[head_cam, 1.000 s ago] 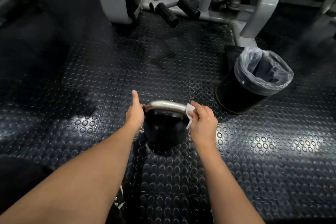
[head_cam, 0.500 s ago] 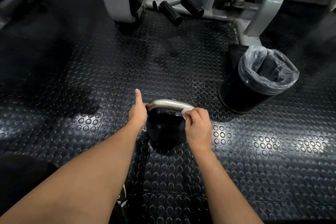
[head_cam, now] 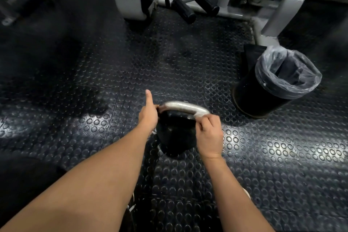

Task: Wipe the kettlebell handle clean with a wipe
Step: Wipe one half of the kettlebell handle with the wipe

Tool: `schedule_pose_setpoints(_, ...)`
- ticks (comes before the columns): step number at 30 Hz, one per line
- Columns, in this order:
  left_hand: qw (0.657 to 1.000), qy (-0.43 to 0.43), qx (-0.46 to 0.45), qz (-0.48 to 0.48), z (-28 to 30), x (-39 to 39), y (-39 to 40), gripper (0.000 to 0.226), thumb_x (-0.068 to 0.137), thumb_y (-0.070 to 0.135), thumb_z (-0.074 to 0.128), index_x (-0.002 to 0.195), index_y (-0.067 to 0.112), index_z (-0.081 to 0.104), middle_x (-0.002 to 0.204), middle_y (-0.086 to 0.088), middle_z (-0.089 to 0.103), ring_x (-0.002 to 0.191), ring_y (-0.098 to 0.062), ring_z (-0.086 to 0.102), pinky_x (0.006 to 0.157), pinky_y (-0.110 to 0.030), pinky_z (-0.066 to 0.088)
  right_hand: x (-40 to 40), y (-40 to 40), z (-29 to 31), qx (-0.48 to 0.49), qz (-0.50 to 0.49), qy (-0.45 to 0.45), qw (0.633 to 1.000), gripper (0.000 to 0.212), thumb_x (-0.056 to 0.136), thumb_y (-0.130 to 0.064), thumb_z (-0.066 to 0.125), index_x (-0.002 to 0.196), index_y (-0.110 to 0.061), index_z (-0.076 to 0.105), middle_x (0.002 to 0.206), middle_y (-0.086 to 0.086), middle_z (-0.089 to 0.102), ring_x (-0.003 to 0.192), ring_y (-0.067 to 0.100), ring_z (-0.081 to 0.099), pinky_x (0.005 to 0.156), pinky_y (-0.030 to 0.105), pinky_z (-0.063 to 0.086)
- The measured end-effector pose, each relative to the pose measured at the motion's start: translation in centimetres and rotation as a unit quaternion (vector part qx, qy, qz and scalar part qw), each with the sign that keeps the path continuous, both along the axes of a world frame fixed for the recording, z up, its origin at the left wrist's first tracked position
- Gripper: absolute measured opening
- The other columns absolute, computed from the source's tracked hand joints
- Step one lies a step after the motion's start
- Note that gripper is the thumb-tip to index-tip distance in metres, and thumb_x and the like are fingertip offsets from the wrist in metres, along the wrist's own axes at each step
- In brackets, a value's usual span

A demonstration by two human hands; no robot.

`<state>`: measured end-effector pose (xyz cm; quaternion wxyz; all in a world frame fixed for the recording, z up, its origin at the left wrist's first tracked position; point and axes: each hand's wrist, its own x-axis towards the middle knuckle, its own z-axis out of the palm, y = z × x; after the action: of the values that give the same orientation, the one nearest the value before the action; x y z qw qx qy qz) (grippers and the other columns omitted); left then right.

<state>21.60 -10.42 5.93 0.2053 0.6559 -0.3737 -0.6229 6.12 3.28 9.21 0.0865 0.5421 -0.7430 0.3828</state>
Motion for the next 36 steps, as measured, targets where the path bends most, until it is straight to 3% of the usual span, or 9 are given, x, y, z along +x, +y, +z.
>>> schedule_pose_setpoints(6,1.000,-0.010,-0.011,0.008,0.5,-0.2,0.2,0.139,0.037,0.121,0.005,0.097,0.024,0.085,0.111,-0.008,0.080,0.112,-0.028,0.071,0.119,-0.055,0.038,0.3,-0.2,0.1,-0.029,-0.053,-0.036,0.998,0.011,0.077,0.001,0.077,0.078,-0.001,0.067,0.089,0.009,0.057,0.080,0.019,0.054,0.069,0.026,0.051)
schedule_pose_setpoints(9,1.000,-0.002,-0.008,0.000,0.5,-0.2,0.2,0.136,0.038,0.121,0.006,0.089,0.023,0.085,0.108,-0.010,0.081,0.111,-0.030,0.072,0.118,-0.055,0.039,1.7,-0.6,0.4,-0.007,-0.169,-0.181,0.969,0.016,0.075,-0.013,0.082,0.075,-0.013,0.066,0.080,-0.002,0.062,0.071,0.010,0.055,0.067,0.027,0.050)
schedule_pose_setpoints(12,1.000,-0.003,-0.009,-0.005,0.2,-0.2,0.1,0.135,0.039,0.121,0.005,0.083,0.019,0.083,0.106,-0.014,0.081,0.110,-0.032,0.073,0.117,-0.054,0.041,2.6,-1.0,0.4,0.007,-0.264,-0.428,0.864,0.015,0.078,-0.023,0.081,0.075,-0.020,0.067,0.072,-0.006,0.070,0.068,0.011,0.068,0.069,0.030,0.055)
schedule_pose_setpoints(16,1.000,0.001,0.005,0.010,-1.0,-0.1,-0.4,0.136,0.040,0.122,0.008,0.093,0.020,0.083,0.115,-0.014,0.079,0.115,-0.033,0.071,0.118,-0.055,0.039,3.4,-1.3,1.5,-0.131,-0.225,-0.709,0.656,0.013,0.086,-0.006,0.073,0.094,-0.001,0.065,0.091,0.014,0.072,0.081,0.018,0.074,0.080,0.032,0.059)
schedule_pose_setpoints(20,1.000,0.000,0.005,0.008,-1.2,-0.1,-0.5,0.133,0.042,0.121,0.009,0.089,0.023,0.085,0.114,-0.013,0.079,0.115,-0.034,0.071,0.119,-0.055,0.039,4.2,-1.8,2.9,-0.219,-0.209,-0.828,0.472,0.006,0.092,0.002,0.062,0.096,0.000,0.059,0.099,0.015,0.065,0.089,0.021,0.070,0.089,0.036,0.056)
schedule_pose_setpoints(22,1.000,0.005,-0.002,0.002,-0.9,-0.1,-0.4,0.126,0.044,0.121,0.009,0.077,0.025,0.083,0.111,-0.014,0.079,0.113,-0.034,0.071,0.118,-0.054,0.040,4.4,-2.3,3.0,-0.242,-0.198,-0.856,0.411,0.011,0.092,0.006,0.059,0.100,-0.001,0.057,0.101,0.013,0.062,0.091,0.021,0.068,0.088,0.035,0.056)
schedule_pose_setpoints(28,1.000,0.006,0.008,0.010,-1.5,-0.1,-0.7,0.131,0.041,0.122,0.011,0.086,0.022,0.084,0.113,-0.013,0.080,0.114,-0.033,0.071,0.119,-0.053,0.040,4.4,-1.3,2.6,-0.260,-0.202,-0.863,0.383,0.022,0.087,0.008,0.064,0.109,0.006,0.060,0.104,0.016,0.067,0.081,0.018,0.071,0.087,0.033,0.058)
schedule_pose_setpoints(31,1.000,0.016,0.000,0.014,-1.4,0.0,-0.7,0.132,0.041,0.122,0.012,0.088,0.023,0.087,0.110,-0.011,0.081,0.114,-0.032,0.073,0.118,-0.052,0.043,4.2,-2.4,2.6,-0.236,-0.175,-0.883,0.366,0.010,0.093,0.008,0.057,0.100,0.002,0.061,0.099,0.012,0.064,0.083,0.016,0.065,0.081,0.027,0.056)
schedule_pose_setpoints(36,1.000,0.022,0.008,0.018,-1.5,0.0,-0.7,0.135,0.038,0.122,0.015,0.092,0.020,0.086,0.111,-0.016,0.080,0.113,-0.033,0.073,0.116,-0.051,0.045,4.0,-1.7,3.1,-0.218,-0.170,-0.893,0.354,0.013,0.096,0.008,0.049,0.099,-0.001,0.058,0.091,0.012,0.059,0.077,0.015,0.055,0.070,0.024,0.048)
